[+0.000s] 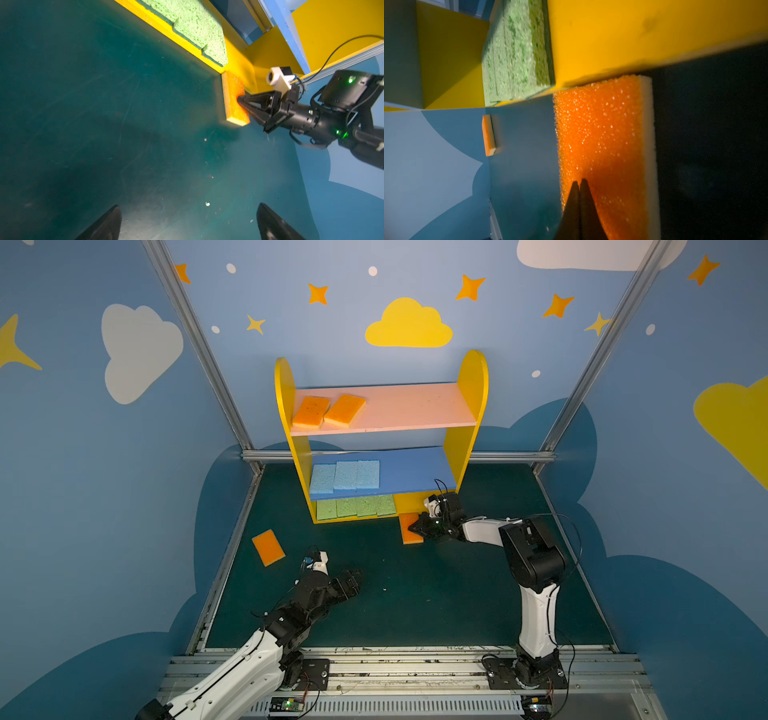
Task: Place and organize the cleaning sponges onto the shelf
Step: 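Withdraw the left gripper while the right gripper reaches the orange sponge by the shelf, then close the right gripper on the orange sponge by the shelf base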
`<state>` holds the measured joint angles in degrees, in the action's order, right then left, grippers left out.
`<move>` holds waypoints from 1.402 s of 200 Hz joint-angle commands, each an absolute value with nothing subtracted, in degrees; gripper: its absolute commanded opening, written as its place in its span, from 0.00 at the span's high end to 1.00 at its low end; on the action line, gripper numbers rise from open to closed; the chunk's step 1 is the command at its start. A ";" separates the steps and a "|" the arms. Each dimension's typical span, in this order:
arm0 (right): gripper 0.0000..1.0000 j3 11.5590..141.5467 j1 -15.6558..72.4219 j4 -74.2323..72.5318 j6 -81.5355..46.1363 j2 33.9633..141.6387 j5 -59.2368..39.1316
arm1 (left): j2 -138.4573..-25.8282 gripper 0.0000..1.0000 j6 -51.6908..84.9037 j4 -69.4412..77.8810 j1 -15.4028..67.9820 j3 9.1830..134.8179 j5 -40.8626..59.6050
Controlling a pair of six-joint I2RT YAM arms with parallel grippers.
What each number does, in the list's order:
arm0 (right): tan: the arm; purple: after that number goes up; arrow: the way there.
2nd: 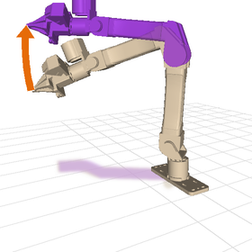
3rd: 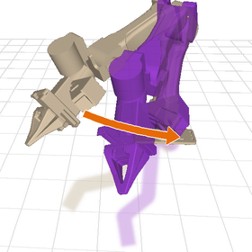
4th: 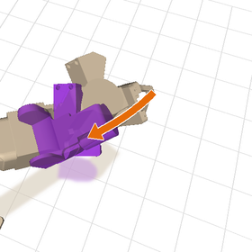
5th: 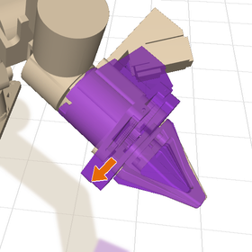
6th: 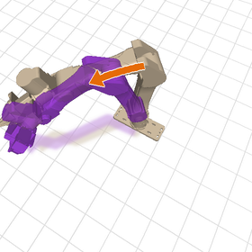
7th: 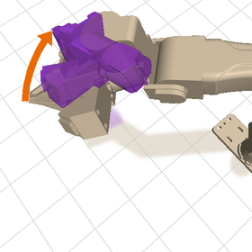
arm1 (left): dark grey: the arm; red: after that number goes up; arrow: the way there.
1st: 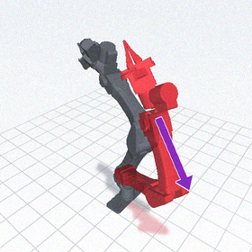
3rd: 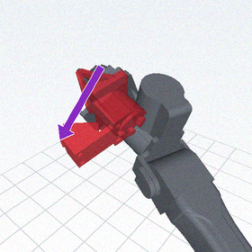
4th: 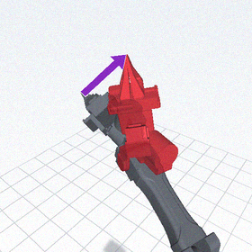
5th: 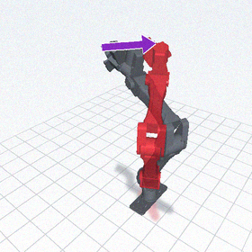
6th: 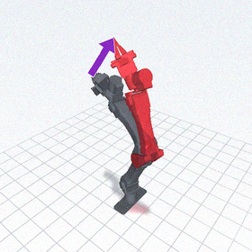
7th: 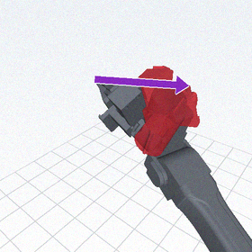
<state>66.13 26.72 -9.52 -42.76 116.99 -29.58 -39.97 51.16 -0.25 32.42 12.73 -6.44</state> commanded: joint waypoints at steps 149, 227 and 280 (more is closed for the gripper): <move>0.50 58.97 39.22 38.46 1.03 79.61 -8.50 | -59.42 0.00 46.22 9.94 31.82 21.46 -1.17; 0.79 56.80 33.92 29.88 -10.65 92.18 -7.52 | -50.77 0.00 45.96 5.63 30.94 16.74 -2.52; 0.94 64.23 34.25 31.19 -8.75 102.21 -10.38 | -46.73 0.00 46.24 5.14 29.57 14.84 -3.60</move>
